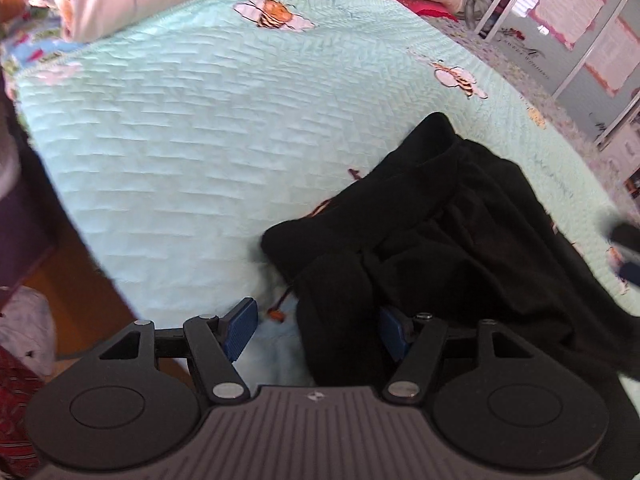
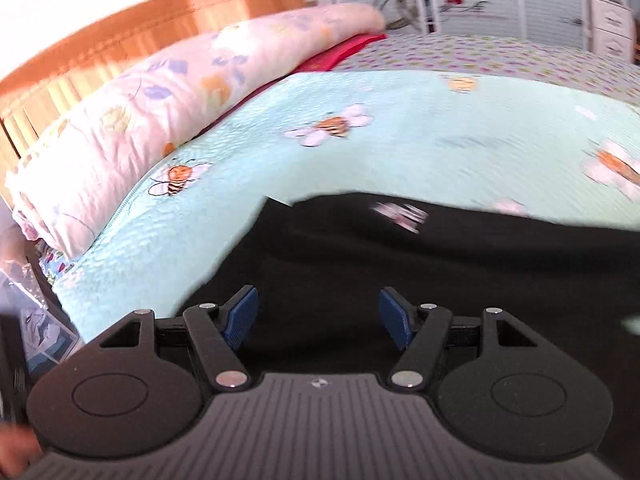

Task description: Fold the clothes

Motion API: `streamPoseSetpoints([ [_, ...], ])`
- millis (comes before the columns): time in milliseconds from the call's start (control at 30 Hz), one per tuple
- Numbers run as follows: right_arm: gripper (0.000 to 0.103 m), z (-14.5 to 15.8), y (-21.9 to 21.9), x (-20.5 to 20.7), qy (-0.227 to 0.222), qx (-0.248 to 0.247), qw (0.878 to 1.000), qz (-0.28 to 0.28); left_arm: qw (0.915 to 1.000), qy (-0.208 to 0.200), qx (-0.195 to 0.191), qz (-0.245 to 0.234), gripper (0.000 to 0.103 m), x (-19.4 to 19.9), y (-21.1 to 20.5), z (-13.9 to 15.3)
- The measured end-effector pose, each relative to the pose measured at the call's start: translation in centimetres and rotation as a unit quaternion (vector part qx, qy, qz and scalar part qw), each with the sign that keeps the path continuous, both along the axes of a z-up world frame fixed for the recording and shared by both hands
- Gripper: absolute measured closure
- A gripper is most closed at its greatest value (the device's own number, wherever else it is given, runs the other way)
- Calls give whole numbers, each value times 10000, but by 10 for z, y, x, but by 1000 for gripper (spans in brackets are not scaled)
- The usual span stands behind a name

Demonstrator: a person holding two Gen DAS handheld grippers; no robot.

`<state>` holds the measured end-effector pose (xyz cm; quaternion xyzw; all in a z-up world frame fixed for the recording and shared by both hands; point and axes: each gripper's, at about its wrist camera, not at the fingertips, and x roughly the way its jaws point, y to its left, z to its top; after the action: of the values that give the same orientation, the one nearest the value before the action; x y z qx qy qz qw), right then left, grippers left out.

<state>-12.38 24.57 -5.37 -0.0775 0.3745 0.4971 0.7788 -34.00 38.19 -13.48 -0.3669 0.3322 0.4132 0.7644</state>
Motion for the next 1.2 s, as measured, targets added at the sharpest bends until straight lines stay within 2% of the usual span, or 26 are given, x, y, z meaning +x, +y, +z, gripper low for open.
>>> streamPoseSetpoints([
  [133, 36, -22, 98, 10, 435, -418, 9982, 38, 9997, -206, -67, -67, 29, 6, 7, -7],
  [233, 36, -50, 158, 11, 432, -876, 9952, -70, 9988, -468, 29, -146, 30, 7, 7, -9],
  [267, 36, -60, 176, 12, 391, -1051, 9936, -113, 9982, -572, 76, -189, 40, 8, 7, -9],
  [300, 44, -70, 189, 13, 315, -1248, 9916, -154, 9970, -707, 74, -291, 56, 8, 7, -10],
  [333, 63, -79, 197, 15, 245, -1428, 9892, -201, 9954, -880, 33, -390, 69, 8, 8, -10],
  [367, 72, -85, 204, 17, 177, -1551, 9875, -236, 9934, -1057, 8, -436, 88, 7, 9, -11],
  [400, 85, -82, 206, 19, 116, -1502, 9883, -235, 9912, -1234, -15, -476, 91, 5, 10, -11],
  [433, 91, -80, 209, 20, 56, -1454, 9891, -235, 9903, -1299, 103, -483, 93, 5, 10, -9],
  [533, 93, -65, 220, 27, -79, -1152, 9931, -216, 9863, -1415, 718, -449, 96, 3, 11, 9],
  [567, 93, -56, 228, 31, -86, -934, 9954, -194, 9839, -1470, 931, -409, 96, 2, 13, 17],
  [667, 93, -34, 254, 34, -108, -336, 9994, -45, 9831, -1272, 1311, -154, 92, 6, 28, 27],
  [700, 89, -35, 264, 31, -225, -284, 9993, 63, 9852, -1151, 1265, -117, 89, 9, 38, 22],
  [733, 72, -38, 274, 28, -352, -298, 9988, 168, 9899, -1035, 967, -71, 86, 10, 47, 13],
  [767, 58, -47, 282, 24, -489, -546, 9970, 239, 9937, -918, 645, -25, 86, 12, 57, 4],
  [800, 52, -55, 282, 23, -530, -777, 9953, 216, 9936, -979, 561, 4, 85, 7, 56, 1],
  [833, 52, -56, 268, 22, -460, -647, 9968, 134, 9931, -1057, 501, 31, 81, 2, 53, -2],
  [900, 52, -57, 237, 22, -307, -332, 9990, -4, 9920, -1198, 392, 35, 53, -4, 48, -7],
  [933, 51, -54, 209, 23, -178, 18, 9998, 19, 9914, -1260, 345, 8, 49, -4, 45, -8],
  [967, 50, -52, 181, 25, -61, 321, 9995, 26, 9908, -1322, 298, -19, 46, -4, 42, -10],
  [1033, 47, -52, 125, 29, 35, 533, 9985, -110, 9911, -1315, 217, -16, 46, 0, 45, -11],
  [1200, 47, -59, -39, 52, -19, 469, 9941, -975, 9922, -1240, 119, 18, 47, 9, 50, -14],
])
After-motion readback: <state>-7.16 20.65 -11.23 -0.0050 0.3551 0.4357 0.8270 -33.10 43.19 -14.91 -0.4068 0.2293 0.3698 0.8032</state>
